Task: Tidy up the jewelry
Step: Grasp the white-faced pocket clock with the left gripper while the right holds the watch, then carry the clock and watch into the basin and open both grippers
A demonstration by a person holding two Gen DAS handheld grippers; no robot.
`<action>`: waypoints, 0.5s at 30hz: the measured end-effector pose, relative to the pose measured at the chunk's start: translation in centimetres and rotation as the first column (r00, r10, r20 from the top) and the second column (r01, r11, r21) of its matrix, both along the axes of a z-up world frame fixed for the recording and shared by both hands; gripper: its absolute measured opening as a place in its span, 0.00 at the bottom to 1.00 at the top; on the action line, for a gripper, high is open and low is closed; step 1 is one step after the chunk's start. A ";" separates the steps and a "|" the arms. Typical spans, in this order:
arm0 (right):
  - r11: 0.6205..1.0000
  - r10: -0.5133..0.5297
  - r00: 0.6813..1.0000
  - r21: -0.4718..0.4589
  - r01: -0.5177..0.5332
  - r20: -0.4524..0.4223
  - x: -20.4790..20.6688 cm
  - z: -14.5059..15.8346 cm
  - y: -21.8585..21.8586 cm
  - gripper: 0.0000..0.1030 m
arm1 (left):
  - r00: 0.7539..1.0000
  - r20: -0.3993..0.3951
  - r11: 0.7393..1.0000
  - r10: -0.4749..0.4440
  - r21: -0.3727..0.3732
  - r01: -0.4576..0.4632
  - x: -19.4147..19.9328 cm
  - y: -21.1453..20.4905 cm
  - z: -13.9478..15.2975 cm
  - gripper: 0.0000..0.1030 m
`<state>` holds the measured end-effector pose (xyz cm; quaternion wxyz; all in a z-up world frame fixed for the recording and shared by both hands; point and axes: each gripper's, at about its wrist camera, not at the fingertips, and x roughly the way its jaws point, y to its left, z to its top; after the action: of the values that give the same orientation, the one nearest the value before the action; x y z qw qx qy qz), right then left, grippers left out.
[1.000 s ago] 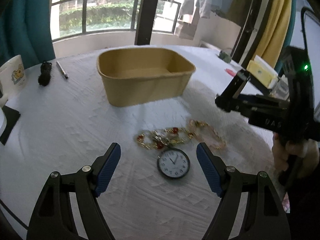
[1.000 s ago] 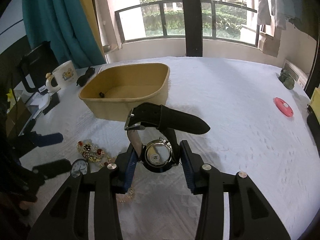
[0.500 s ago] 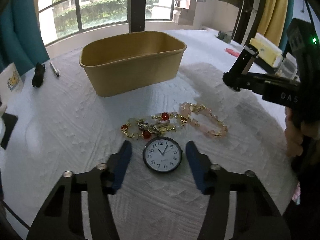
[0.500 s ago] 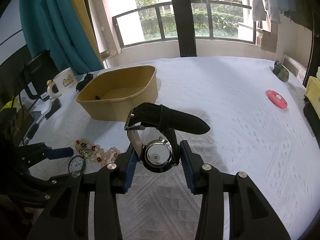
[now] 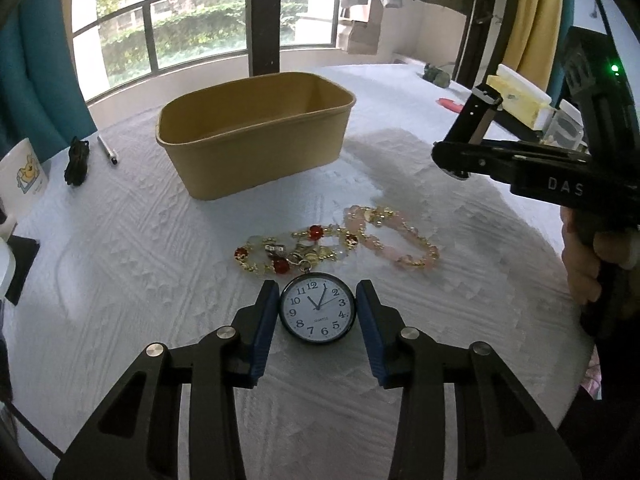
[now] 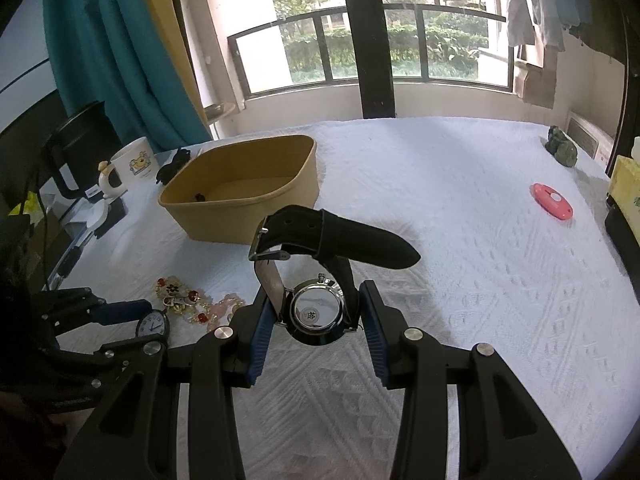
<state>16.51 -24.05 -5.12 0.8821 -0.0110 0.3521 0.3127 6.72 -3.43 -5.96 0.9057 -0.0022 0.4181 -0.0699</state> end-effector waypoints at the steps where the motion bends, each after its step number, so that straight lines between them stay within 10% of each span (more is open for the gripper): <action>1: 1.000 0.000 1.000 0.000 0.000 0.003 -0.1 0.1 0.0 0.40 | 1.000 0.004 1.000 -0.004 -0.001 0.004 -0.1 -0.1 0.1 0.41; 15: 1.000 0.000 0.999 -0.002 0.000 0.039 -1.5 1.3 -0.2 0.40 | 0.997 0.073 1.000 -0.011 -0.012 0.012 -1.4 0.1 2.0 0.41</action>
<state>15.04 -24.24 -3.81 0.8888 -0.0181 0.3352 0.3121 5.34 -3.33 -3.95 0.9199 -0.0029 0.3844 -0.0778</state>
